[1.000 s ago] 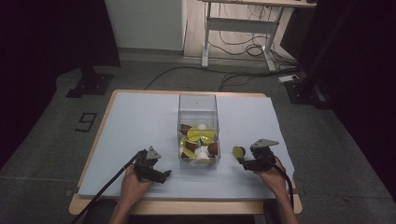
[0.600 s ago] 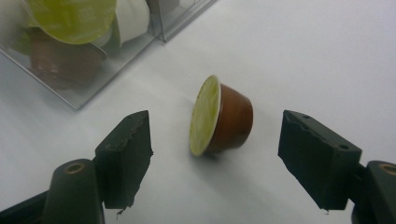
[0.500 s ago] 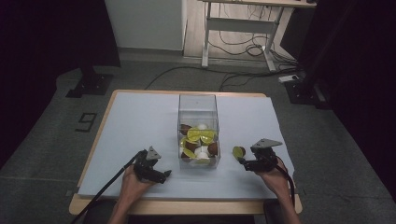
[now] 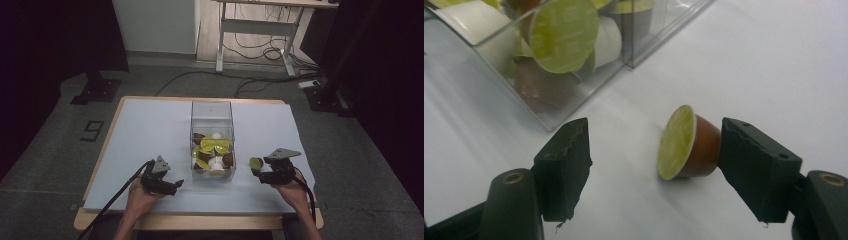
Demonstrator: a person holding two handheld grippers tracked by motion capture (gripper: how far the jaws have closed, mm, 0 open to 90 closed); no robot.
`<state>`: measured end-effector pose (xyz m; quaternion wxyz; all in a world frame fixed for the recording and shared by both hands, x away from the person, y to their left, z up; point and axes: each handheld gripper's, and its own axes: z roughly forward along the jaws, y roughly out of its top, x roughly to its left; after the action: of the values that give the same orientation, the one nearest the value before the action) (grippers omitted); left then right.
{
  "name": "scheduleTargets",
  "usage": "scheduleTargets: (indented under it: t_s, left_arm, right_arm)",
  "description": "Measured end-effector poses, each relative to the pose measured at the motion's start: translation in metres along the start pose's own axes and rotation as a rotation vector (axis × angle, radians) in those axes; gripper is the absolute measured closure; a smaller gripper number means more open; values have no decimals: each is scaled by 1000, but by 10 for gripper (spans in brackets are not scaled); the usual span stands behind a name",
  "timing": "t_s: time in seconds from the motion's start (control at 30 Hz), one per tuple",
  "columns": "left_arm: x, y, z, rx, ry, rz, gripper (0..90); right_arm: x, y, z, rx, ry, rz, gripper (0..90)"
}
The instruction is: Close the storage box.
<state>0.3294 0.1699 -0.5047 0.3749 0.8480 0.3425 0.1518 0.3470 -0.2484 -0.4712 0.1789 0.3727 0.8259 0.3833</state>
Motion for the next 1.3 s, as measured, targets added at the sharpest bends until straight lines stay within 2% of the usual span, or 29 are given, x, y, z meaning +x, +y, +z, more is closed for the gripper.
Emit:
scheduleTargets:
  t_s: [0.23, 0.4, 0.73, 1.1, 1.3]
  left_arm:
    - [-4, 9, -7, -46, -42, -2, 166]
    - [-9, 17, -10, -65, -67, 21, 230]
    - [-17, 29, -9, -85, -85, 56, 327]
    - [-19, 36, -5, -87, -93, 78, 449]
    - [-20, 38, -1, -74, -123, 77, 511]
  right_arm:
    - [6, 4, 1, 2, 30, -15, 331]
    - [12, 8, 3, -3, 61, -23, 378]
    - [21, 15, 13, 4, 125, -35, 442]
    - [31, 22, 18, 1, 196, -56, 555]
    - [35, 23, 17, 11, 197, -85, 598]
